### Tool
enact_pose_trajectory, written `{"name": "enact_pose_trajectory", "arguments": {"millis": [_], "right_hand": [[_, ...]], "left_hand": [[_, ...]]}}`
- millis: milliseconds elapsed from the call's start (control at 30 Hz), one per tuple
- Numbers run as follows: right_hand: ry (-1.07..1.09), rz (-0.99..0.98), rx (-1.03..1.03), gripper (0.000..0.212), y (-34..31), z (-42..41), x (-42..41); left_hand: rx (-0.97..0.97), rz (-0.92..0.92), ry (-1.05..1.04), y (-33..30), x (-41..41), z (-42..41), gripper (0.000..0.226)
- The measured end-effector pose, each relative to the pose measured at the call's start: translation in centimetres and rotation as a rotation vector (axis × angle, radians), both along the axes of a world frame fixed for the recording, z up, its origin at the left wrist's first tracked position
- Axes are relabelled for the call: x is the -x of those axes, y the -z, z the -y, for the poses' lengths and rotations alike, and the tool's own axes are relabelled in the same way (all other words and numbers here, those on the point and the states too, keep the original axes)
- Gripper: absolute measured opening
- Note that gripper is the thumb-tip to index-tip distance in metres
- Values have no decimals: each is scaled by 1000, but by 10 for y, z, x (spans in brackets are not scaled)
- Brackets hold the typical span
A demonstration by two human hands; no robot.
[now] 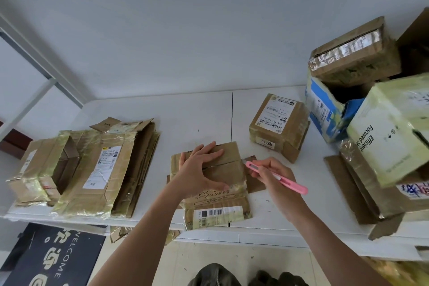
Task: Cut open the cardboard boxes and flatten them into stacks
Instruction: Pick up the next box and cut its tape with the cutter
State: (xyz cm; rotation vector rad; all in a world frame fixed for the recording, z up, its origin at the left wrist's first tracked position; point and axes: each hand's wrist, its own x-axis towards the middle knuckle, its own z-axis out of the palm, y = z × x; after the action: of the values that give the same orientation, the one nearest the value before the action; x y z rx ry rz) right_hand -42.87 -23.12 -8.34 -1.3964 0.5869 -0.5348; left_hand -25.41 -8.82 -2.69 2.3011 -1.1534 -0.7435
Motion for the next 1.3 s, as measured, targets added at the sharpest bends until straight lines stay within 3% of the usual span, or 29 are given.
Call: {"name": "enact_pose_trajectory", "arguments": {"millis": [567, 700, 733, 800, 867, 933, 1033, 1100, 1200, 1300], "right_hand": [[-216, -87, 157, 21, -30, 14, 24], [-158, -81, 225, 18, -33, 20, 35], [-104, -93, 299, 15, -27, 22, 39], [13, -201, 645, 7, -8, 30, 44], [73, -425, 1021, 5, 15, 38, 43], [7, -729, 1111, 11, 22, 38, 41], [-161, -1093, 1093, 37, 15, 34, 40], [-159, -1136, 1098, 48, 5, 28, 36], [-186, -828, 897, 50, -10, 4, 16], [-305, -459, 419, 65, -34, -31, -18]], "left_hand": [[-34, 91, 5, -3, -2, -3, 97], [-62, 246, -217, -5, -11, -2, 98], [-92, 283, -279, -7, -14, -3, 97], [-131, 273, -342, -10, -18, -3, 93], [-131, 222, -388, -14, -20, -1, 75], [-131, 181, -416, -16, -27, -1, 57], [-114, 35, -407, -14, -38, -11, 63], [-129, -23, -437, -11, -43, -22, 72], [-194, -71, -443, -12, -41, -32, 56], [-148, -96, -456, -15, -36, -34, 43]]}}
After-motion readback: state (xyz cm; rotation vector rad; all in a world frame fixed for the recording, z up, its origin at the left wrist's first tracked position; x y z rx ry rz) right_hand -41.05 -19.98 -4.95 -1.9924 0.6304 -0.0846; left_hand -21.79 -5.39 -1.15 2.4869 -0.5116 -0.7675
